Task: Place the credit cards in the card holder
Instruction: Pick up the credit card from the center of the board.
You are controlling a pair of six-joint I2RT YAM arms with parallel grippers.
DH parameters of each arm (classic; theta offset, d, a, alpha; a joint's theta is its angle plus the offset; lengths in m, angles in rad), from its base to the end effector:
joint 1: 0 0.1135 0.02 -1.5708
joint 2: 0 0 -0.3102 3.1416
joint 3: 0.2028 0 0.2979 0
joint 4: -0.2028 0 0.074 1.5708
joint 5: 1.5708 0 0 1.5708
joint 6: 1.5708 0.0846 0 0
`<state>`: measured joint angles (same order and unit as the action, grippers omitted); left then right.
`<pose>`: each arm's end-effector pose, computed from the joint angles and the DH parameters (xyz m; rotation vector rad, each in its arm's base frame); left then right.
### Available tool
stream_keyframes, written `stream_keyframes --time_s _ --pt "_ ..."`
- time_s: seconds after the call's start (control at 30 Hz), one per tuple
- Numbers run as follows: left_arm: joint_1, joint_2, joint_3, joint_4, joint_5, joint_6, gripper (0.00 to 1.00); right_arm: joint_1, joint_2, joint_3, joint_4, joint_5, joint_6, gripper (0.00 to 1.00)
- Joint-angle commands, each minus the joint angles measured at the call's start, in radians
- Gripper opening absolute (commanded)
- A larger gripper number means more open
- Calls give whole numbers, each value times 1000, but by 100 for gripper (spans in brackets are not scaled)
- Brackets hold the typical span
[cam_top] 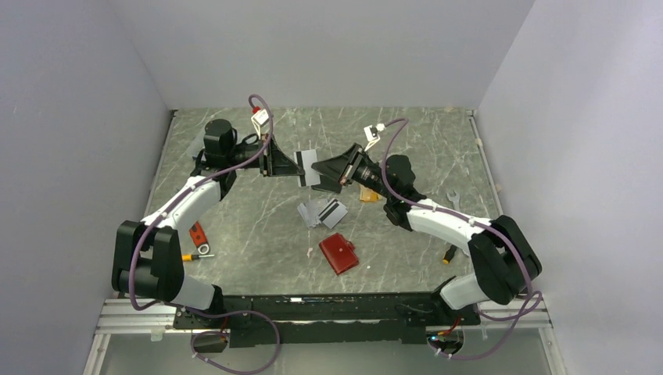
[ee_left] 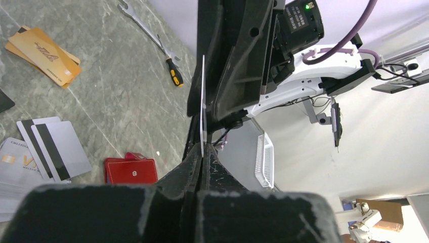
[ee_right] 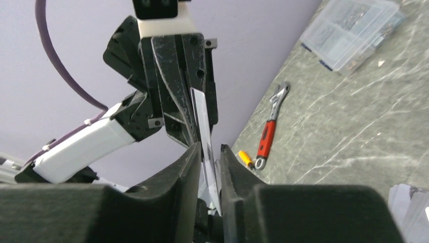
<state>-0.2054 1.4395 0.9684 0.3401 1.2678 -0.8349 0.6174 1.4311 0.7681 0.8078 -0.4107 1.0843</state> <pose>0.3409 -0.1535 0.3291 0.5031 1.9078 -1.7805 0.3015 0.2555 0.3102 -0.0049 1.6757 1.6401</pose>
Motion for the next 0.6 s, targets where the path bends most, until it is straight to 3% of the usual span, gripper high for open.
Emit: stream_keyframes --time_s 0.0,0.07,0.17,0.4,0.47,0.53,0.57 --pt "-3 1 -4 79 33 -35 0 5 29 29 91 -120 -6 29" --pt "-3 1 -11 106 36 -59 0 6 43 42 110 -149 2 34" --pt "-3 0 -11 110 39 -67 0 5 60 57 139 -165 16 32" --pt "-3 -14 10 -36 22 45 0 5 24 61 103 -126 -12 0" --pt "-3 -17 21 -92 12 87 0 4 11 63 78 -120 -29 0" --pt "-3 -17 44 -180 -2 154 7 -3 -8 61 31 -113 -50 0" --pt "-3 -19 57 -233 -12 196 16 -10 -20 56 0 -109 -65 0"
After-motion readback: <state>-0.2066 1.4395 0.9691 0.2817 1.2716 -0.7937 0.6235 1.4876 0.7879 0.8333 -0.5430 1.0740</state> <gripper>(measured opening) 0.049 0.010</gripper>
